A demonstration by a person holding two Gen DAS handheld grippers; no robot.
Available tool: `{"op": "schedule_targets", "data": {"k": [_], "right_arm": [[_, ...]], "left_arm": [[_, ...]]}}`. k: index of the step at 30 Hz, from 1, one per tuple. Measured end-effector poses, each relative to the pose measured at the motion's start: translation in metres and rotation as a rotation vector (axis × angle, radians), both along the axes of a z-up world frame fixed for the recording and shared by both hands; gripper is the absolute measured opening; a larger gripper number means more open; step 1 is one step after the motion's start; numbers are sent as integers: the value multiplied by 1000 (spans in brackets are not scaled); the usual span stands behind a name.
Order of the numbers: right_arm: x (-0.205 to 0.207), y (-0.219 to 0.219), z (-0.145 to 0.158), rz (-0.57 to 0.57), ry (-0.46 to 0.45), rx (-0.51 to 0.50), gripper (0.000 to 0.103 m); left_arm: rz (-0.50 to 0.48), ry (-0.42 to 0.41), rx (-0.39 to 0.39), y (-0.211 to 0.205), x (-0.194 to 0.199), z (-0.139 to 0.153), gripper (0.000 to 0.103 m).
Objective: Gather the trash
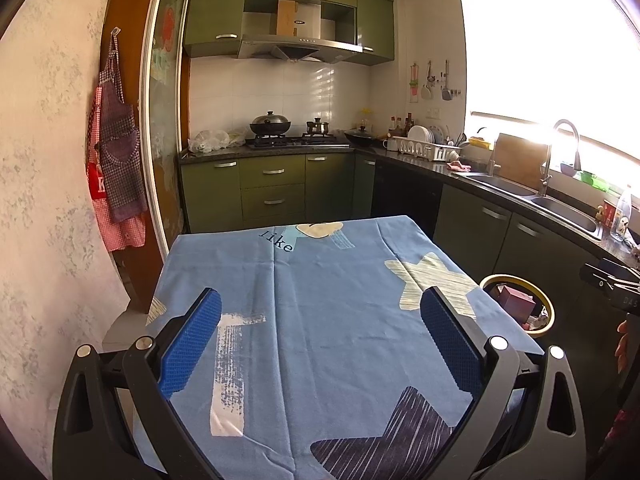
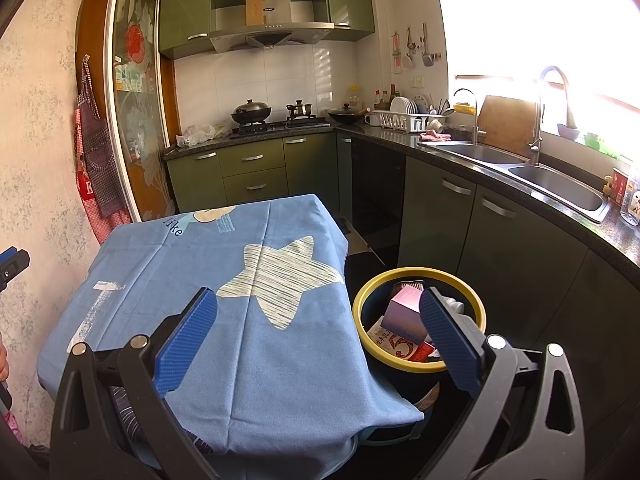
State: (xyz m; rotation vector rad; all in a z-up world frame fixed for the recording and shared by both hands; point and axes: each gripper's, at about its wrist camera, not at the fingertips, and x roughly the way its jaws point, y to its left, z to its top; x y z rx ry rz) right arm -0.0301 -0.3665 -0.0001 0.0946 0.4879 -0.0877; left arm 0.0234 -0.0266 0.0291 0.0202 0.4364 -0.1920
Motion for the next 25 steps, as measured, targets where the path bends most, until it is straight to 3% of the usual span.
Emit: {"op": "schedule_targets", "data": {"k": [9, 14, 19, 25], "right_arm": [[0, 1, -1, -1, 2, 0, 96], [2, 3, -5, 4, 9, 1, 96], [11, 3, -7, 17, 19, -1, 96], [40, 10, -10, 45, 37, -9, 96]], "left_arm": [[-24, 47, -23, 0, 10, -6, 98], [-62, 35, -64, 1, 15, -7, 98], [-2, 52, -3, 1, 32, -12, 98], [55, 107, 18, 14, 79, -30, 98]]}}
